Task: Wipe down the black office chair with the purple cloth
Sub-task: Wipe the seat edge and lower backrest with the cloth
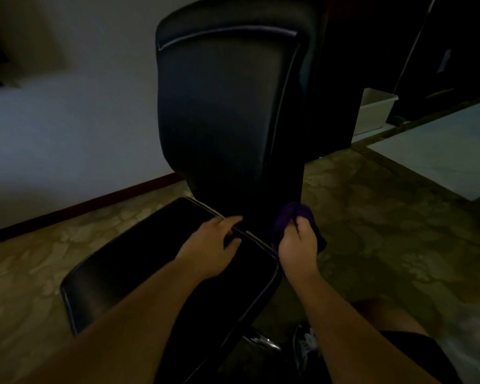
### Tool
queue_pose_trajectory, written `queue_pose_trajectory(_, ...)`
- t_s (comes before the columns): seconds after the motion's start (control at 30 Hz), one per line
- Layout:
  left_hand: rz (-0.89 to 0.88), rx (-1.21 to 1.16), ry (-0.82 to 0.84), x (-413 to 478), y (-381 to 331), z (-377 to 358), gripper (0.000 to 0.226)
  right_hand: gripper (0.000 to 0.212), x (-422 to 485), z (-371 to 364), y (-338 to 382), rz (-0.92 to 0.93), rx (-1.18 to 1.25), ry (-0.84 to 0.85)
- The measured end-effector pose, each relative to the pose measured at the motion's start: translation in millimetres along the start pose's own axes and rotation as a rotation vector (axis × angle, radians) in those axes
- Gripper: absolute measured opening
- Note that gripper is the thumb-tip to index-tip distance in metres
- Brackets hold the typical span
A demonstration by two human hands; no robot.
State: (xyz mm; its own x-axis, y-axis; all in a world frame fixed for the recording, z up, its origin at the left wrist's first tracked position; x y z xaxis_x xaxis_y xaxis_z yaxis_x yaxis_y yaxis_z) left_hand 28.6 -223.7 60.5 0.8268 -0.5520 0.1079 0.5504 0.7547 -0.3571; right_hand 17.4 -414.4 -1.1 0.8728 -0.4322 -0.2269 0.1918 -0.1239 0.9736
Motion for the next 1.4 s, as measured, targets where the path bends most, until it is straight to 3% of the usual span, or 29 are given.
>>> queue_pose_trajectory(0.1,0.071,-0.006,0.074,-20.4,37.6,-42.1,0.046,0.043,13.0,-3.9,-42.7,-0.317,0.090,0.006)
queue_pose_trajectory(0.17,0.103,0.007,0.087,-28.2,57.7,-61.9,0.043,0.030,17.4,-6.8,-55.3,-0.410,0.118,0.041)
queue_pose_trajectory(0.27,0.180,0.039,0.092,-42.3,84.2,-84.1,0.046,0.022,17.4,-24.1,-58.2,-0.319,-0.540,0.117)
queue_pose_trajectory(0.33,0.242,0.048,0.205,-62.9,101.1,-112.5,0.057,0.026,21.3,-31.0,-79.0,-0.309,-0.876,0.163)
queue_pose_trajectory(0.43,0.311,0.058,0.361,-100.4,120.7,-160.0,0.061,0.030,29.6,-47.4,-106.3,-0.244,-0.872,0.247)
queue_pose_trajectory(0.53,0.327,0.047,0.364,-109.6,130.0,-173.6,0.060,0.038,30.9,-60.1,-111.0,-0.167,-0.916,0.209)
queue_pose_trajectory(0.73,0.306,0.001,0.409,-102.2,124.4,-170.3,0.061,0.025,36.4,-66.1,-100.6,-0.046,-1.013,0.204)
queue_pose_trajectory(0.97,0.298,-0.046,0.457,-101.3,115.9,-167.8,0.062,0.011,41.2,-70.5,-95.8,0.117,-1.224,0.349)
queue_pose_trajectory(1.2,0.292,-0.058,0.465,-105.0,121.3,-170.0,0.063,0.020,39.6,-91.0,-100.5,0.141,-1.246,0.531)
queue_pose_trajectory(1.33,0.295,-0.071,0.470,-105.4,124.2,-170.5,0.071,0.010,44.3,-105.9,-98.3,0.157,-1.231,0.493)
queue_pose_trajectory(1.4,0.280,-0.090,0.461,-104.5,124.0,-169.8,0.088,0.010,48.5,-115.6,-98.6,0.170,-1.240,0.482)
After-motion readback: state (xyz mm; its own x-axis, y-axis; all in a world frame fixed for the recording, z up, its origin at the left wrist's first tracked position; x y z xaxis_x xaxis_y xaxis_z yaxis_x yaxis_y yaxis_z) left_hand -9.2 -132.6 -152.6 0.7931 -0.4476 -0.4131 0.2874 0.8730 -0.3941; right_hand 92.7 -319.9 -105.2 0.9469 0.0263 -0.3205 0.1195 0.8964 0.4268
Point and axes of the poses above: each hand's wrist, its own x-axis towards the middle knuckle, its own z-axis out of the back of the hand, y = z × x, the point moved 10 cm from there along x, towards the middle knuckle, and after that the axes turned 14 degrees about -z, right-handed, at the moved point
